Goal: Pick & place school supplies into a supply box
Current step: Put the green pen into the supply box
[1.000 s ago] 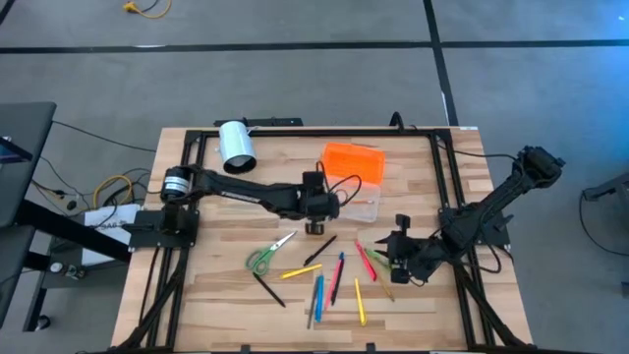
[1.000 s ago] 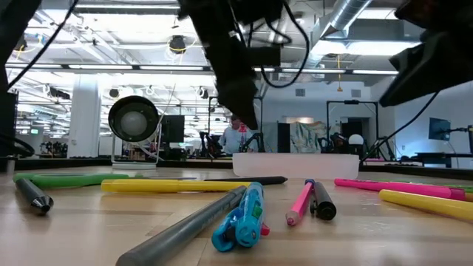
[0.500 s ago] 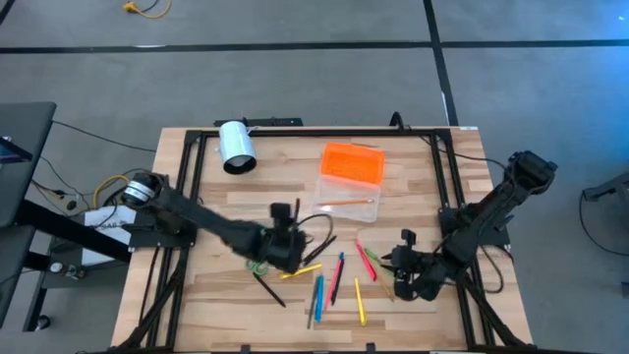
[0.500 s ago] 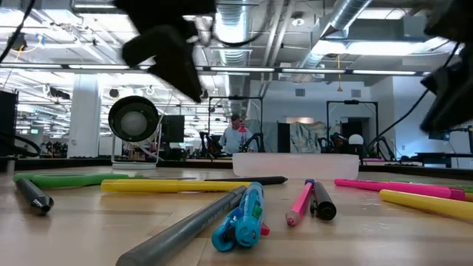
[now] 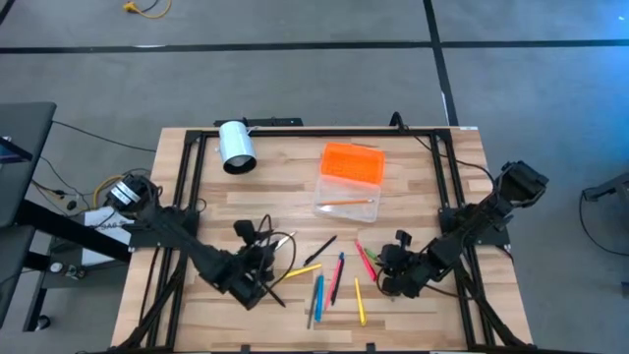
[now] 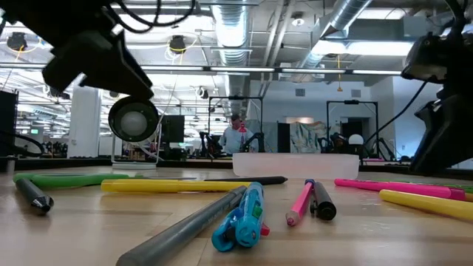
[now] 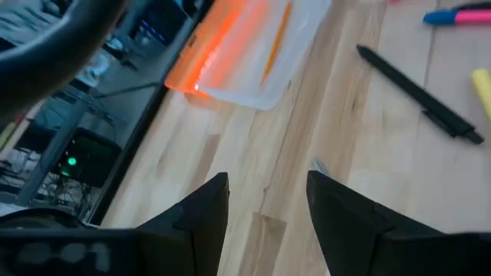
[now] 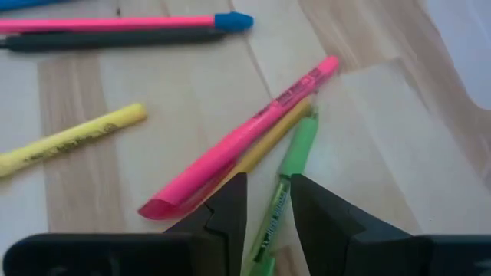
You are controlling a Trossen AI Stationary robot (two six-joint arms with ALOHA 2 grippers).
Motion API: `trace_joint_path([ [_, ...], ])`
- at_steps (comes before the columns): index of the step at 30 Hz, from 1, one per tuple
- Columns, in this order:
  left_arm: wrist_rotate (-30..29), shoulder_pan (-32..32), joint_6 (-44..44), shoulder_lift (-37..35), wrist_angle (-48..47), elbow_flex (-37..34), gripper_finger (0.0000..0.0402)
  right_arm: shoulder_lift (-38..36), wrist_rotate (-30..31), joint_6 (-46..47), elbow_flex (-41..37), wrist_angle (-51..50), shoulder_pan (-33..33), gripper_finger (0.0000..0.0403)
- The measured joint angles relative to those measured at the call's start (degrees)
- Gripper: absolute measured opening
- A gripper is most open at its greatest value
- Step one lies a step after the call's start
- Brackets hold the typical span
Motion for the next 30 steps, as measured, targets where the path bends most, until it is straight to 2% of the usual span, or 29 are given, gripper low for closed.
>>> trace_joint_path([
  [5, -3.92, -2.67, -2.10, -0.02, -0.59, -0.42, 0.0169, -0.02, -0.42, 2.79, 0.00, -1.12, 0.05, 0.0098],
  [14, -5.89, -4.64, -6.35, -0.02, -1.53, -0.42, 0.0169, 0.07, -1.03, 4.81, 0.00, -2.53, 0.05, 0.0098],
  [21, -5.97, -5.04, -7.48, 0.00, -2.35, -0.42, 0.0169, 4.91, -1.15, 5.16, 0.16, -0.79, 0.29, 0.0098],
  [27, -6.09, -5.02, -7.55, 0.02, -2.82, -0.42, 0.0169, 6.84, -0.78, 11.30, 0.50, -3.22, 0.96, 0.0095],
  [30, -6.48, -5.02, -7.55, 0.02, -2.84, -0.42, 0.0169, 6.84, -1.71, 13.95, 0.65, -5.05, 1.48, 0.0074],
])
